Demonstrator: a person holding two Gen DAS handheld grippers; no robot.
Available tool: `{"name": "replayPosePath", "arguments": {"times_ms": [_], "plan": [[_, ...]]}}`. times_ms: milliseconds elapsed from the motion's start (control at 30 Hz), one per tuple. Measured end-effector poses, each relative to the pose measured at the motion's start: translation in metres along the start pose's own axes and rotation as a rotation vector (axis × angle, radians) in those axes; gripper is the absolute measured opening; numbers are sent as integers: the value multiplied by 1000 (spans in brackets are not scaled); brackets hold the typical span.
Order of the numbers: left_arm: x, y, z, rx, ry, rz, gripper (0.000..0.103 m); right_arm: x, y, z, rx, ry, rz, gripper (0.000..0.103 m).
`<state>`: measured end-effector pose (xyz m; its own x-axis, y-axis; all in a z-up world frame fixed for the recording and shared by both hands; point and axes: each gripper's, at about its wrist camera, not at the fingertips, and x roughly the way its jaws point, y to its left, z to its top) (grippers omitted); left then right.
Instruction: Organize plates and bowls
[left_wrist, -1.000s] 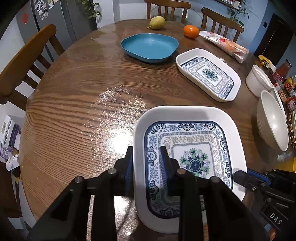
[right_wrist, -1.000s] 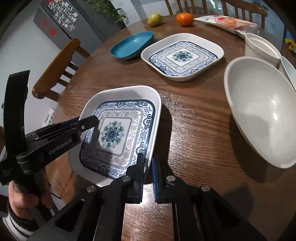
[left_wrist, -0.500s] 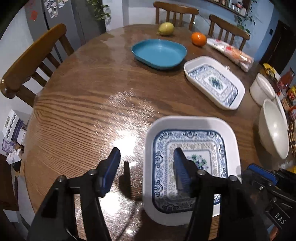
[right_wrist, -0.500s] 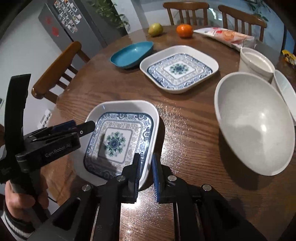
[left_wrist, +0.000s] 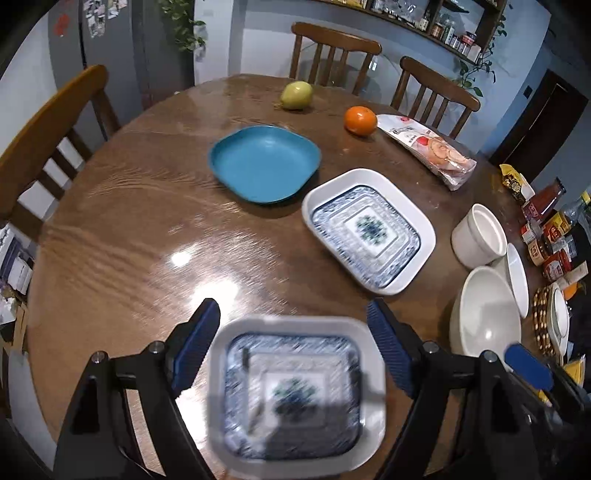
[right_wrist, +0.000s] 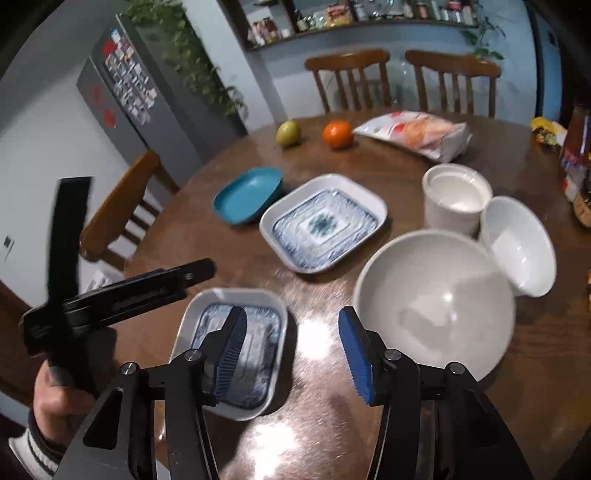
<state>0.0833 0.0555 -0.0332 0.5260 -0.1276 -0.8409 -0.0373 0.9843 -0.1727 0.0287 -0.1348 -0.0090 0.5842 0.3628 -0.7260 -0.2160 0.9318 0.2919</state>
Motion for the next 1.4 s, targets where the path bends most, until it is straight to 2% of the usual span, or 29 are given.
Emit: {"name": "replayPosePath", "arguments": {"times_ms": [167,233,300,433,567,667,900,1067,1267,1400], "plan": [[32,-23,23,-8,51,-27,79,-8,-13,3,29,-25,-37,54],[47,-30,29,4,68,-1,74,-10,-18,2,45,-26,-49,54],[62,-31,33,1,95,16,63,-10,-23,3,59,-24,-59,54],[87,-23,35,-33,163,22,55,-9,-28,4,74,-23,-76,54],[101,-23,37,-31,191,18,42,-6,-33,8,74,-20,-85,54],[103,-28,41,22,183,42,33,0,-34,14,61,-8,-86,54],[104,-15,43,110,196,68,35,20,-28,36,18,20,-83,54],[104,3,47,131,211,68,36,44,-21,60,-34,56,-90,54],[104,22,54,138,216,77,37,89,-4,89,-113,129,-111,54],[102,32,57,135,218,78,37,124,-3,99,-105,213,-120,54]]}}
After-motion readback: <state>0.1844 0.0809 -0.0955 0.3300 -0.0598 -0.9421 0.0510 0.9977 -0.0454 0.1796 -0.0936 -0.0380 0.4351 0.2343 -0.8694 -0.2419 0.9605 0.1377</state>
